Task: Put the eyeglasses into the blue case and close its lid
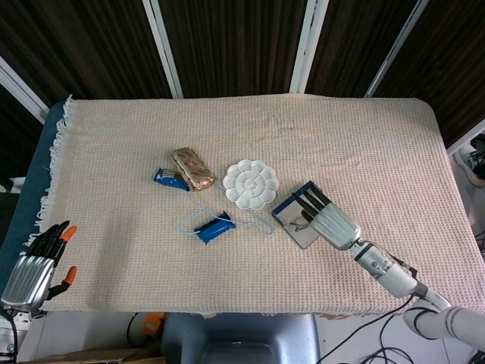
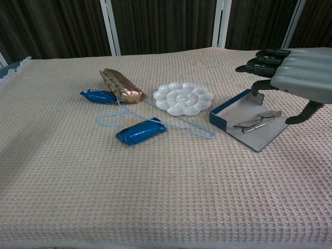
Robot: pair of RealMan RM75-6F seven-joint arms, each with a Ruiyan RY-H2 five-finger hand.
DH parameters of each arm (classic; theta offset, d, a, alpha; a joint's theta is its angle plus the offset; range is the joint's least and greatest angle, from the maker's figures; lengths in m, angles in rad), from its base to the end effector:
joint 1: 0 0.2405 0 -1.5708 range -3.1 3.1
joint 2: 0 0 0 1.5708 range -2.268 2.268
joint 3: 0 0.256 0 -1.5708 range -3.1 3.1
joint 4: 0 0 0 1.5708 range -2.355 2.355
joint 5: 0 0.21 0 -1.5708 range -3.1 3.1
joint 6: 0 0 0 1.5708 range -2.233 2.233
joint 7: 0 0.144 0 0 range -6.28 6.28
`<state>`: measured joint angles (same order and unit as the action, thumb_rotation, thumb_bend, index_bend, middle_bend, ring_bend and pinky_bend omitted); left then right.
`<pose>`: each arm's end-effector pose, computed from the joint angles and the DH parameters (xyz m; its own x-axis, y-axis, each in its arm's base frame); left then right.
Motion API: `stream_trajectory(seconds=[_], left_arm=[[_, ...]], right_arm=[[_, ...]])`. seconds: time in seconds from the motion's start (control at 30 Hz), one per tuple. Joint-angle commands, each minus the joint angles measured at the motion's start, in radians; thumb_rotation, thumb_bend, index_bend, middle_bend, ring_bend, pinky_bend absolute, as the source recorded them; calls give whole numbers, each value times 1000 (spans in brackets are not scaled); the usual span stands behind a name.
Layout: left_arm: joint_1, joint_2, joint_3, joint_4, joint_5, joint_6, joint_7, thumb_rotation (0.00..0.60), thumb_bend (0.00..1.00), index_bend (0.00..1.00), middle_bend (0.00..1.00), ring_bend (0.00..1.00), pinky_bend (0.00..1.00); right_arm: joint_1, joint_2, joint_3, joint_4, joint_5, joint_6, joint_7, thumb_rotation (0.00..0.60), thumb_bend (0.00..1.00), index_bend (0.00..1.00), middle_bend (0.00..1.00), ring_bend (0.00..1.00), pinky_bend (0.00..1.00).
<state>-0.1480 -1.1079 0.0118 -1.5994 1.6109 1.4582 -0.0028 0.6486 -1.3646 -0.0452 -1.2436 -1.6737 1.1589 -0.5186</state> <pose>-0.2956 0.1859 0.1457 0.4327 0.0610 0.8995 0.8921 -0.1728 -0.4175 -0.2276 -0.3224 0.0500 0.8770 0.2619 0.4028 -0.2049 -0.5544 0.8066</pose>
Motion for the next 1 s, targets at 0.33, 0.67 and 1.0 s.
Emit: stream_trajectory(seconds=[0.33, 0.67, 1.0], left_arm=[[-7, -6, 1, -4, 0, -13, 18, 600, 418, 0, 0, 0, 137], [-8, -8, 2, -7, -3, -18, 30, 600, 418, 0, 0, 0, 138], [-8, -7, 1, -5, -7, -17, 23, 600, 418, 0, 0, 0, 138]], right_arm=[[-59, -18, 9, 69, 42, 7, 239, 600, 223, 408, 11, 0, 0], [-12, -179, 105, 331, 95, 4, 269, 600, 176, 259, 0, 0, 0], [32, -235, 92, 409, 75, -45, 285, 600, 133, 237, 0, 0, 0]])
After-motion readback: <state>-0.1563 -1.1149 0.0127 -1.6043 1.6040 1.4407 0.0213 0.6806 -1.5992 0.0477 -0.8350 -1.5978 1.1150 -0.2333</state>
